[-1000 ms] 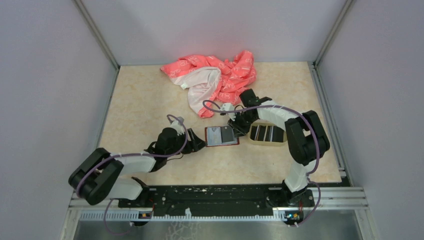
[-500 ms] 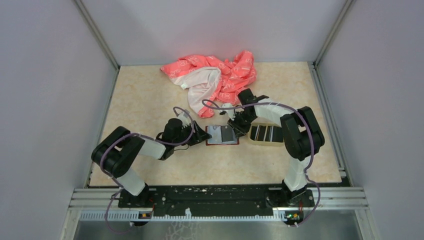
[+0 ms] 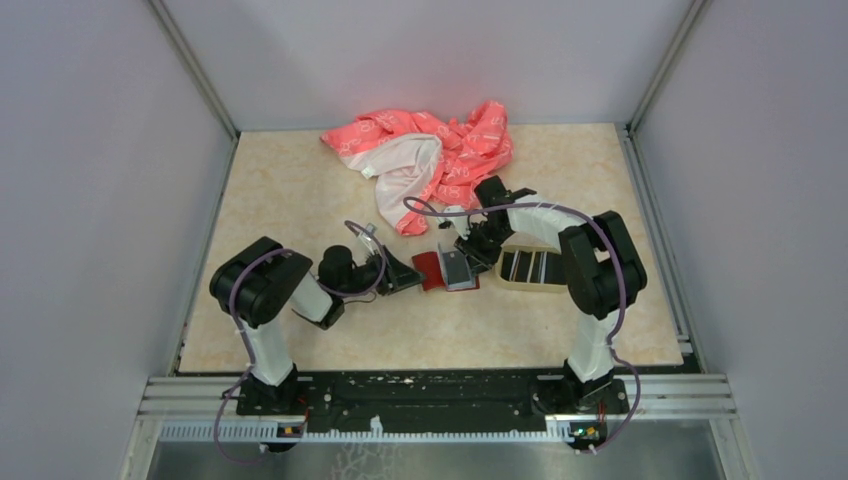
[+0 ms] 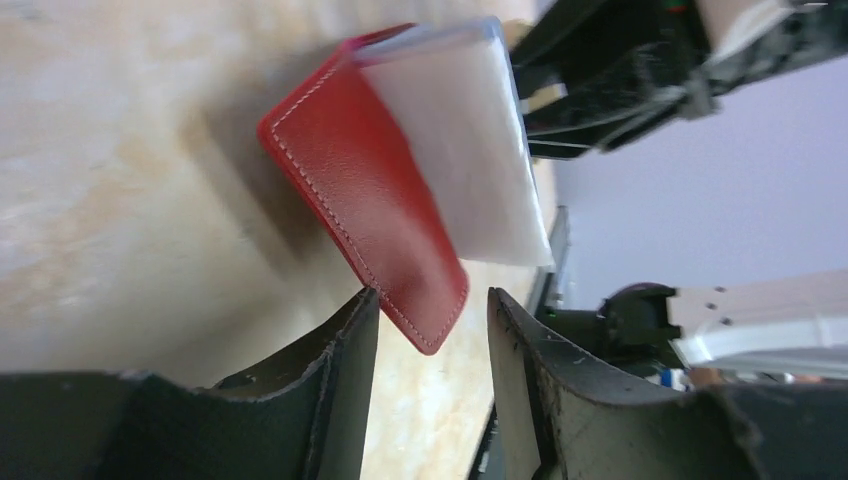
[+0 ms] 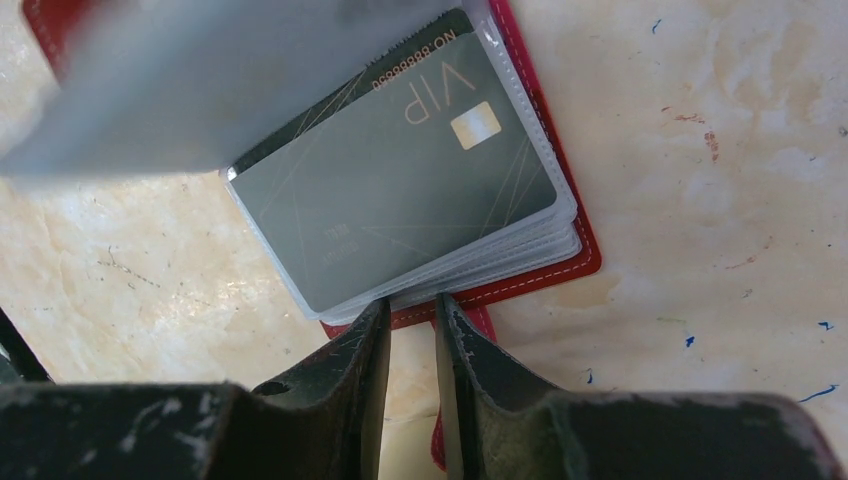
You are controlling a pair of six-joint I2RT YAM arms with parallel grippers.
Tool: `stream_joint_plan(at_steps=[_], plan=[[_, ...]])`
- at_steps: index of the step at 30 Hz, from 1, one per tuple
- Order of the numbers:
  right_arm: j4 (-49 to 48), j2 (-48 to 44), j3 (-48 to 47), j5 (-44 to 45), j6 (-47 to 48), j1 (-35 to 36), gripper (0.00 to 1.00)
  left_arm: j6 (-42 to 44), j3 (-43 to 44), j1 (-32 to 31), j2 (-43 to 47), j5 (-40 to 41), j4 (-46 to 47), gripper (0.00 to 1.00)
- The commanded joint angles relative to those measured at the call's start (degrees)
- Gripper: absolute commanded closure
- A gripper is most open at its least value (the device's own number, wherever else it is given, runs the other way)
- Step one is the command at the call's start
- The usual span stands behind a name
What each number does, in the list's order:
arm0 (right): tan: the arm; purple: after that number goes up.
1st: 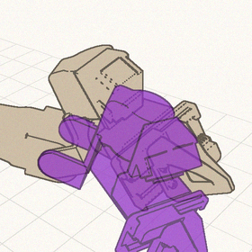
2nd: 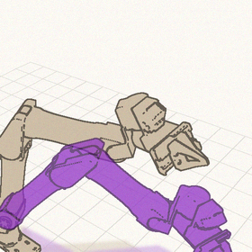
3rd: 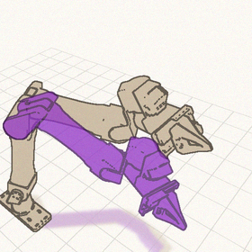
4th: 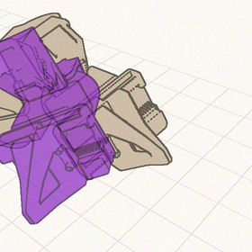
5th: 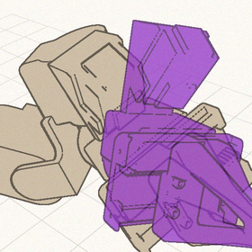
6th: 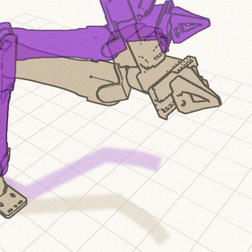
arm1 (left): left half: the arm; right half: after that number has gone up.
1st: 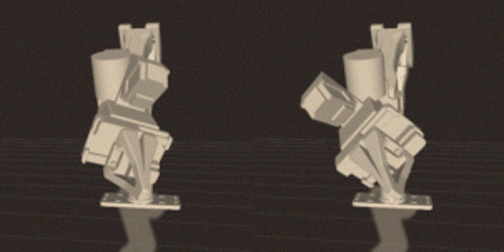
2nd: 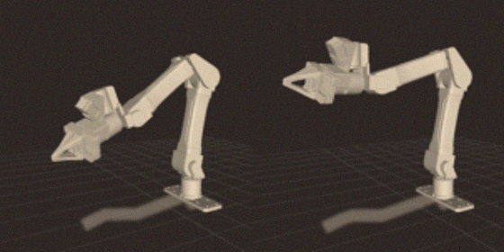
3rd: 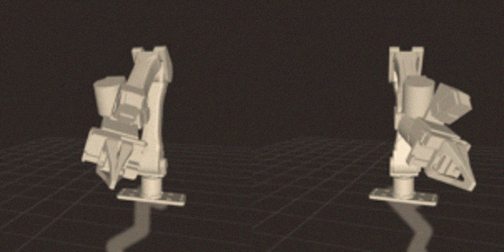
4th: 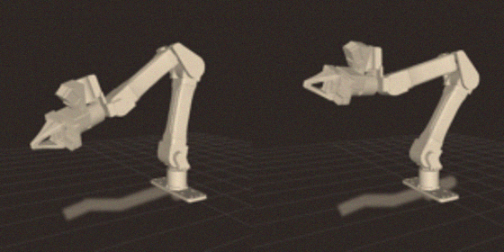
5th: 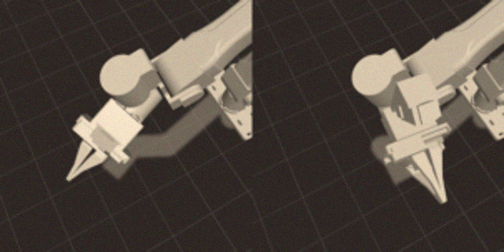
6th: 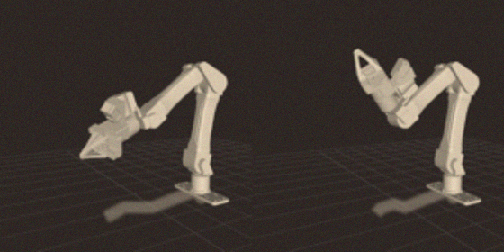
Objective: Put the credit cards into the card holder
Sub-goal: Close the card holder at the center of the board.
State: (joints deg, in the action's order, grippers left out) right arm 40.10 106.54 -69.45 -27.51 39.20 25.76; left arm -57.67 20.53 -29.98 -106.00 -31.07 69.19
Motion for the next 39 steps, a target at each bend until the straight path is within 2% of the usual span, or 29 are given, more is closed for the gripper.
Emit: stream_joint_plan(at_steps=[1,14,25,31,36,39], plan=[[-0.91,1.99,-0.73,-1.86,-0.53,0.85,0.76,-5.33,-0.45,-0.25,0.04,-6.58,15.37,0.49],[-0.53,2.21,-1.34,-6.32,-1.53,0.87,0.76,-4.78,5.01,-0.45,-5.10,-8.55,13.35,0.45],[-2.07,3.32,-1.59,-9.22,-3.84,0.87,0.76,0.28,7.18,-0.86,-1.06,-8.67,6.65,0.43],[-5.34,3.64,-1.68,-12.71,-8.18,0.87,0.76,3.50,9.32,-1.59,-1.82,-9.25,2.21,0.41],[-5.40,-1.50,-1.85,-6.03,-7.54,0.36,0.74,7.16,11.44,-2.24,-2.39,-8.94,-1.59,0.40],[-5.43,-6.22,-0.68,-5.12,-5.97,-1.23,0.72,8.89,12.88,-2.73,-2.63,-8.44,-4.36,0.40]])
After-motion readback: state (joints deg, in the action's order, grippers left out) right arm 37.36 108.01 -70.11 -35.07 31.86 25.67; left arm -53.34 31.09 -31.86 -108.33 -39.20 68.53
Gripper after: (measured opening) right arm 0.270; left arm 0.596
